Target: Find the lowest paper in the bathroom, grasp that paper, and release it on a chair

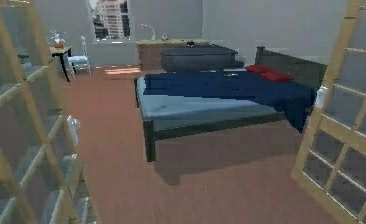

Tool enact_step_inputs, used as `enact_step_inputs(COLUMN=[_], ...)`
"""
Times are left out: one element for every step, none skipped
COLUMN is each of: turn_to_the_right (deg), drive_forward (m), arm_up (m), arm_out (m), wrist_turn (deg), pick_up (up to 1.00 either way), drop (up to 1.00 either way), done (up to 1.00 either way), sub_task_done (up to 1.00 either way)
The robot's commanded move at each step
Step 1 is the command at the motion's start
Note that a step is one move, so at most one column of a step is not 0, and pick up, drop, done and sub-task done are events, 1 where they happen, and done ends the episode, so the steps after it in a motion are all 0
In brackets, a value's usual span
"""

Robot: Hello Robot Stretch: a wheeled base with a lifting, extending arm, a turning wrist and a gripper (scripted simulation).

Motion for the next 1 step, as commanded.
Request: enact_step_inputs(turn_to_the_right=[-15.0], drive_forward=[0.00], arm_up=[0.00], arm_out=[0.00], wrist_turn=[0.0], pick_up=[0.00], drop=[0.00], done=[0.00], sub_task_done=[0.00])
